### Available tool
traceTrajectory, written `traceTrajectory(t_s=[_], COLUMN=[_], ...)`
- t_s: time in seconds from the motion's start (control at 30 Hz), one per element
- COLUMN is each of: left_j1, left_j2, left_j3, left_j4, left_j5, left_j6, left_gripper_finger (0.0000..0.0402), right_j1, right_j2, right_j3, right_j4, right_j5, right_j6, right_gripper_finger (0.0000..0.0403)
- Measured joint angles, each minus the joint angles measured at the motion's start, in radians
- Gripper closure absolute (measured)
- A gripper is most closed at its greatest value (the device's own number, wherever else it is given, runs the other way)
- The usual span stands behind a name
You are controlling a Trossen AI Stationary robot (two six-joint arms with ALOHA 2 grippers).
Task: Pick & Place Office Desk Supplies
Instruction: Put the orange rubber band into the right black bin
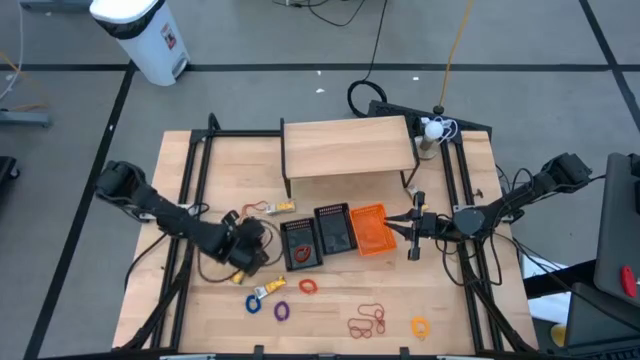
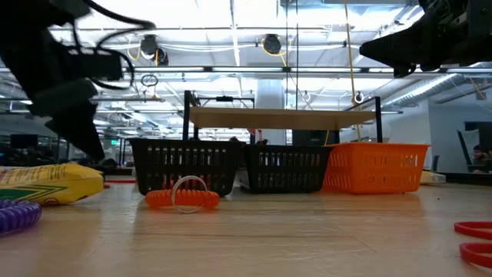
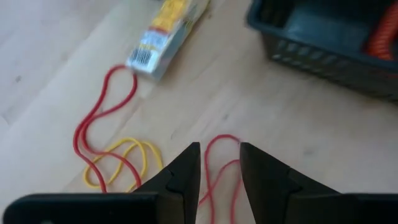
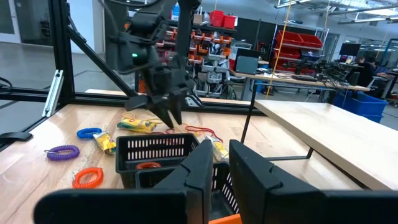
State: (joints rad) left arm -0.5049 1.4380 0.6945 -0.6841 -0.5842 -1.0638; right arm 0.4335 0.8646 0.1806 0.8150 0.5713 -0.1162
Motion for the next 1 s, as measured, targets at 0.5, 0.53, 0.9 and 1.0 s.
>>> traceTrajectory(t_s=[0.5,0.53,0.9,1.0], left_j1=[-0.218,-0.222,-0.244,-0.243], left_j2=[0.0,0.0,-0.002,-0.002], left_j3=[-0.259,-0.274,-0.322,-0.322], left_j4=[0.269,0.291,0.381,0.389], left_j5=[-0.105,-0.108,-0.147,-0.135], left_j6=[-0.255,-0.268,-0.291,-0.262], left_gripper_finger=[0.0286,0.0286,0.0289,0.0318], right_j1=[0.0,0.0,0.0,0.0], right_j2=[0.0,0.0,0.0,0.0], right_j3=[0.0,0.0,0.0,0.0], right_j4=[-0.004,-0.004,-0.004,-0.004], right_j5=[0.0,0.0,0.002,0.002], right_j6=[0.0,0.0,0.0,0.0], right_gripper_finger=[0.0358,0.0358,0.0358,0.0358])
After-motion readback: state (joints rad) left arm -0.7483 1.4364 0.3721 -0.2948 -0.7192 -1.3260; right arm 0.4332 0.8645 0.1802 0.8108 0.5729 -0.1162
